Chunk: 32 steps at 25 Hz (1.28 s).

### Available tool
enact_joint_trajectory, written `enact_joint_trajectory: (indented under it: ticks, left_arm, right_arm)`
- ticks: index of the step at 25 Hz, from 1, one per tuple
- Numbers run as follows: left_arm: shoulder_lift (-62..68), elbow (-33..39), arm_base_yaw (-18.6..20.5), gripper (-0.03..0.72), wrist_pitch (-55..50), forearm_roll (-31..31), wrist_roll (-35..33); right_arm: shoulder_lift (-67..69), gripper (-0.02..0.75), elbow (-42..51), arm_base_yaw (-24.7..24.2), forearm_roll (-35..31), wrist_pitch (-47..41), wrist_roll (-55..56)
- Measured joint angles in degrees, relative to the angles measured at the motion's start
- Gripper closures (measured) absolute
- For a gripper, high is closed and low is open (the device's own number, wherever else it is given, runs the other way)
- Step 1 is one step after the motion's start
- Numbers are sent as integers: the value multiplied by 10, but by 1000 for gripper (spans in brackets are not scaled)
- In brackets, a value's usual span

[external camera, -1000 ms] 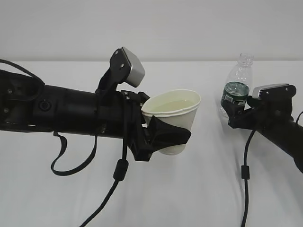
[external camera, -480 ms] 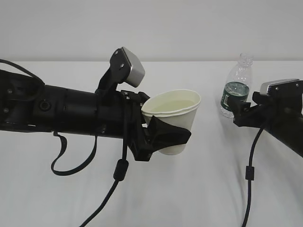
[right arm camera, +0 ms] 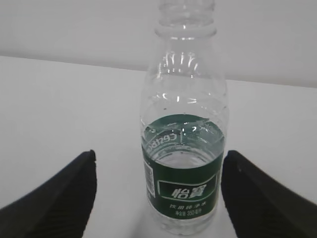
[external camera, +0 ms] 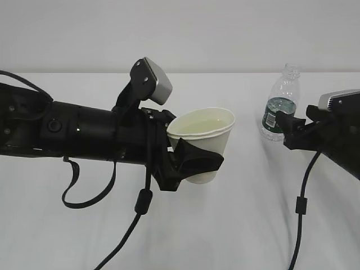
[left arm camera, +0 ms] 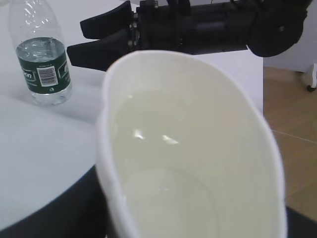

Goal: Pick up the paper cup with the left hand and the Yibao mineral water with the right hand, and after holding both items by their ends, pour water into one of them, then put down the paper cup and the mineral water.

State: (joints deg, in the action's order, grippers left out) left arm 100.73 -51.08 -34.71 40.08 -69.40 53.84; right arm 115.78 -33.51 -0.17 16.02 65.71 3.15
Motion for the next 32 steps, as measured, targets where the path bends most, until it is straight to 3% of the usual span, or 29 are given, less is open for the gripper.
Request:
enact_joint_trajectory:
  ticks: [11,32]
  left_arm:
    - [0,0,0,269,-30,27,-23]
    - [0,0,0,269,-52,233,-194]
  right_arm:
    - [-58,144,36,0,0,0,0]
    - [-84,144,44,0,1,0,3]
